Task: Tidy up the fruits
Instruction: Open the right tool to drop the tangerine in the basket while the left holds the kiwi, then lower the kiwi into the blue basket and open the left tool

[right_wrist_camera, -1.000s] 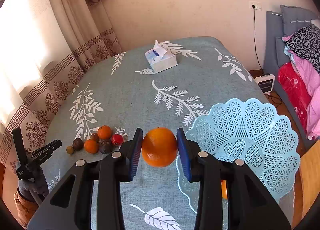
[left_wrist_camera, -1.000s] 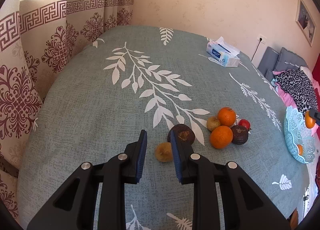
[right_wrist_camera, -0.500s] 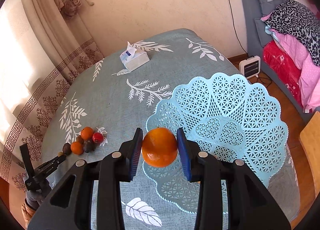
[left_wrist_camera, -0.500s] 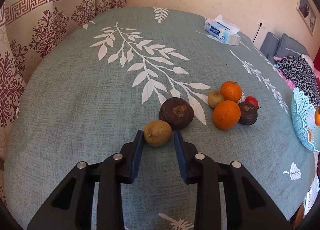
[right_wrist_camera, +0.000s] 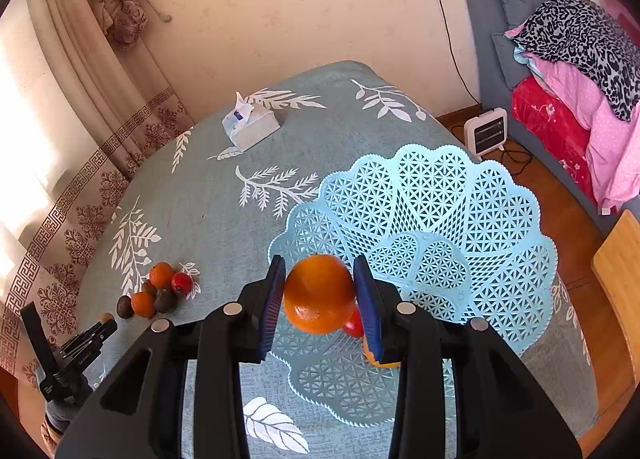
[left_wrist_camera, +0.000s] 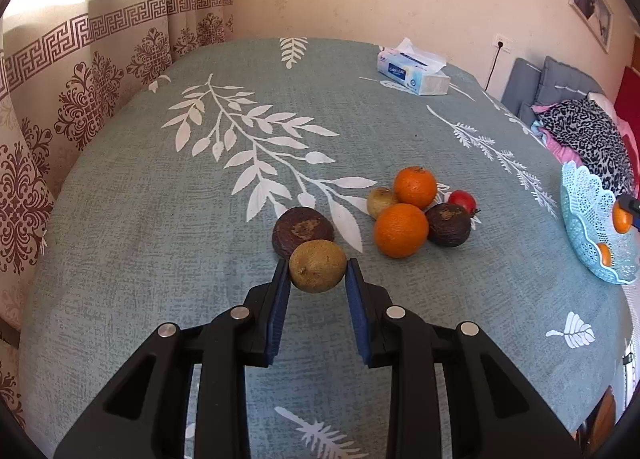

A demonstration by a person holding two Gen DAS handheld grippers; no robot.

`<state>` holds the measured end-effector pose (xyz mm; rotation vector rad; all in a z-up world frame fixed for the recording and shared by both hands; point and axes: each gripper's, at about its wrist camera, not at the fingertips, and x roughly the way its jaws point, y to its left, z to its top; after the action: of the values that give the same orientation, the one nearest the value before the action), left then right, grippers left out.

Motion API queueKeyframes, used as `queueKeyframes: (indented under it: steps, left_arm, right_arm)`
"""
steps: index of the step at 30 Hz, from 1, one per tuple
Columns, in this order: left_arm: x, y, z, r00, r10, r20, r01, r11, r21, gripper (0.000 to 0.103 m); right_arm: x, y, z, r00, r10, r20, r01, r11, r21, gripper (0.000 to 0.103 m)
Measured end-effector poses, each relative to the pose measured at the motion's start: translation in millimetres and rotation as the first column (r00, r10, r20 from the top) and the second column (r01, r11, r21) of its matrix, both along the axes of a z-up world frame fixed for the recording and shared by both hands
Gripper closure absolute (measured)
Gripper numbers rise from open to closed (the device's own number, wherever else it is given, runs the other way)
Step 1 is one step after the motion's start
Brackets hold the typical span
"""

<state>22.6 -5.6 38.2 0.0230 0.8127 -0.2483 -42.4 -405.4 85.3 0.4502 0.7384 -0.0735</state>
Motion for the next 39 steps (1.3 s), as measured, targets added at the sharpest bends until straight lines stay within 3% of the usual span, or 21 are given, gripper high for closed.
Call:
queueKeyframes:
  steps: [12, 18, 21, 27, 39]
  left_arm:
    - [-33, -68, 31, 0.981, -0.180, 0.065, 0.181, 0.983, -0.009, 0.074]
    - [-44, -110, 46, 0.952, -0.292, 0.087, 0.294, 0.956, -0.012, 0.074]
    - [-45, -133, 49, 0.936, -0.343, 0.080, 0.346, 0.938, -0.020, 0.074]
    - [-44, -178, 45, 0.905, -0.420, 0.071, 0.422, 0.907, -0.015, 0.074]
    - [-38, -245, 40, 0.860, -0.508, 0.047, 0.510, 0.860, -0.018, 0.074]
  right_arm:
    - [-8, -18, 0, 0.998, -0.060, 0.022, 0.060, 0.998, 0.027, 0.066]
    - [-17, -26, 3, 0.993, -0.107, 0.054, 0.107, 0.994, 0.014, 0.064]
    - [-21, -29, 5, 0.989, -0.130, 0.073, 0.131, 0.991, -0.005, 0.054]
    - [-29, -33, 6, 0.982, -0.162, 0.100, 0.167, 0.985, -0.041, 0.054]
    - [-30, -34, 3, 0.980, -0.164, 0.112, 0.168, 0.985, -0.029, 0.054]
